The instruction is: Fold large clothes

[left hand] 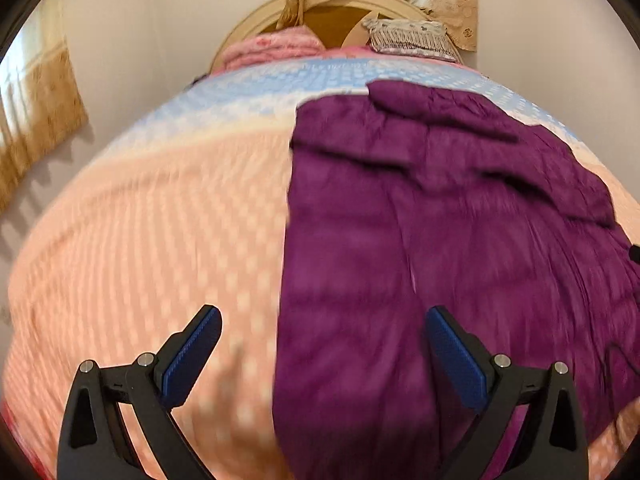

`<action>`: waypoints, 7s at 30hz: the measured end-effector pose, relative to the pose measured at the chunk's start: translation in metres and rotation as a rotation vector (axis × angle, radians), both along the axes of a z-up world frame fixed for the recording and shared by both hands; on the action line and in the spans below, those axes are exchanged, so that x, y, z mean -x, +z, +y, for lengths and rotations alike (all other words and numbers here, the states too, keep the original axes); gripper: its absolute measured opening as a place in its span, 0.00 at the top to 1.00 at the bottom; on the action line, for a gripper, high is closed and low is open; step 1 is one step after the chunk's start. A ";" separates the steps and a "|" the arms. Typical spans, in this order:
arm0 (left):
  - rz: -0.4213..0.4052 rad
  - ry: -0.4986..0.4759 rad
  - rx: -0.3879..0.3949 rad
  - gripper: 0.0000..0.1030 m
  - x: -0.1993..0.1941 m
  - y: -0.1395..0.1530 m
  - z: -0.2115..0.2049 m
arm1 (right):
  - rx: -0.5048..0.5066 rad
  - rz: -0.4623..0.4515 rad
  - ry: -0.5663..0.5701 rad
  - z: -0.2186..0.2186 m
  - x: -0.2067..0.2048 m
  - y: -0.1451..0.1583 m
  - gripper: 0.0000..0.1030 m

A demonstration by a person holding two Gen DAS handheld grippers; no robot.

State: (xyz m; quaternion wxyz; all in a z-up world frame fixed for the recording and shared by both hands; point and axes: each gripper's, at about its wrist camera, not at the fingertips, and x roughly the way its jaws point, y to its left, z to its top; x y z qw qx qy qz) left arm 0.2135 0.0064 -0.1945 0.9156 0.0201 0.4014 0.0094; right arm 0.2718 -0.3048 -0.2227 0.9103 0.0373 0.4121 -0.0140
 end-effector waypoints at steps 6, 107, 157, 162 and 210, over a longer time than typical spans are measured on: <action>0.015 0.017 0.020 0.01 0.029 -0.017 -0.002 | -0.012 0.028 -0.011 -0.006 0.055 -0.016 0.17; 0.002 0.221 -0.190 0.01 -0.271 -0.014 -0.022 | -0.057 -0.020 -0.017 0.016 -0.211 -0.016 0.33; -0.132 0.159 -0.147 0.01 -0.216 0.057 -0.063 | 0.053 -0.086 -0.048 0.050 -0.188 0.025 0.27; -0.116 0.153 -0.171 0.01 -0.220 0.039 -0.094 | 0.046 -0.108 0.008 0.093 -0.183 0.026 0.27; 0.010 0.263 -0.147 0.01 -0.228 -0.009 -0.027 | 0.132 -0.001 0.028 0.127 -0.212 -0.023 0.15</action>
